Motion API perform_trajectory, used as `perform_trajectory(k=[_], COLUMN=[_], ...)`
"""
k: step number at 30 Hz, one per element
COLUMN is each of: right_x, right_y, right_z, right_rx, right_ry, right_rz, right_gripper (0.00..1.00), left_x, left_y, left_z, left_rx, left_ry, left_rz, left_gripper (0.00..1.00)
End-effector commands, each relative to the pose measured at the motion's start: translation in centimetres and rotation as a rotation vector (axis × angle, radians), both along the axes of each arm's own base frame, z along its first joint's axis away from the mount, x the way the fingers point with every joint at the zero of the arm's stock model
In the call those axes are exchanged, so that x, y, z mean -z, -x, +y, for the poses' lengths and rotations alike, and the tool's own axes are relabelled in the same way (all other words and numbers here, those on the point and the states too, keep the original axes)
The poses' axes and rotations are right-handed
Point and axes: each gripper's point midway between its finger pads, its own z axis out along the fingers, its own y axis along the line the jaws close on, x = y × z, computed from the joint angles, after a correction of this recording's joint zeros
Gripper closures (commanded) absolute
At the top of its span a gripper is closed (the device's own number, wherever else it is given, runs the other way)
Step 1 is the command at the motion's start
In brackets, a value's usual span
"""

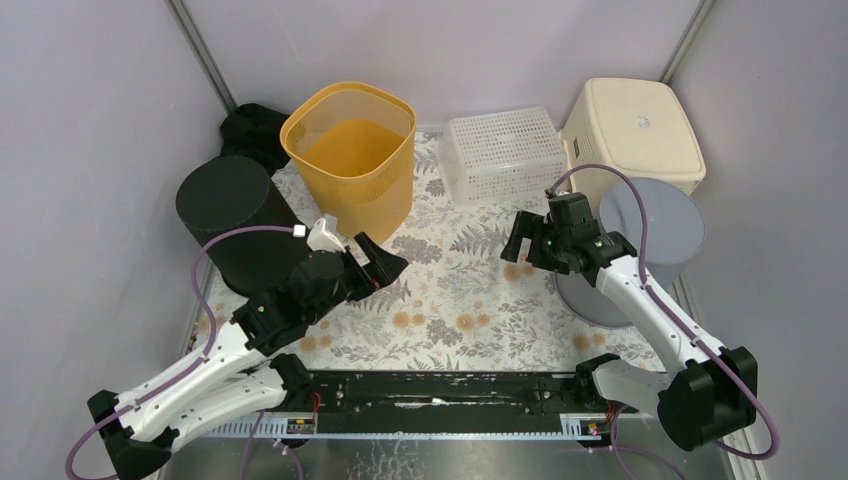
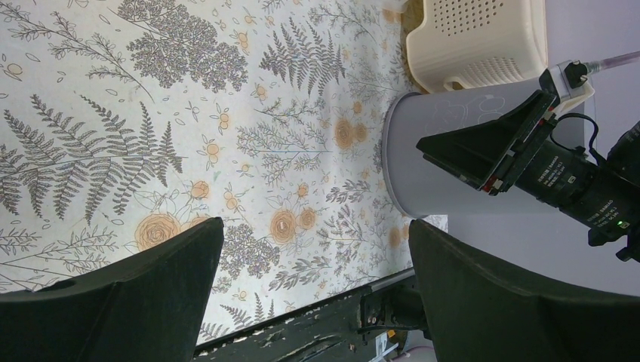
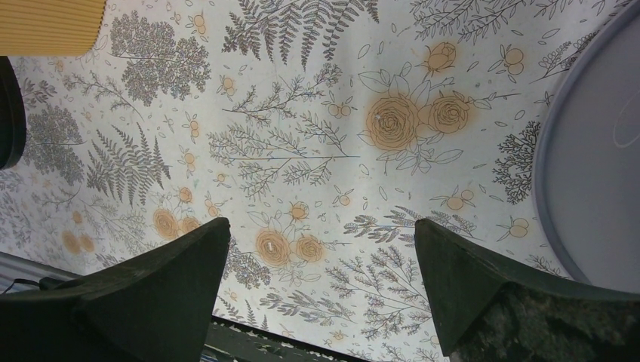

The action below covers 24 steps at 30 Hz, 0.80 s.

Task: Turn the large container upside down
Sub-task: Move the container to the center of the board.

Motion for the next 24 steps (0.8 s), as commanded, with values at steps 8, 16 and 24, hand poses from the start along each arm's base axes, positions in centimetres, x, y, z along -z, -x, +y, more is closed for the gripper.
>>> perform_trajectory(k=[8,16,24], right_x=[-0.7,-1.8,-3.3], right_y=[-0.4,-1.0,-0.9], right_z=[0.9,1.1,1.8], right_rx=[-0.021,-0.034,-0.043], right_ry=[-0.045,-0.042,-0.09], right_rz=[-0.018,-0.028,-0.059], right_gripper=[0.01,0.01,0.0], left_x=[-0.9,-5.1,-13.3], left_y=[-0.5,-2.0,-7.2], left_z=[-0.1,0.5,2.8], left_rx=[-0.013,-0.077,-0.214], left_ry=[0.016,0.022,-0.126], left_rz=[-0.031,-0.114,-0.233], left_gripper=[0.0,0.0,0.0])
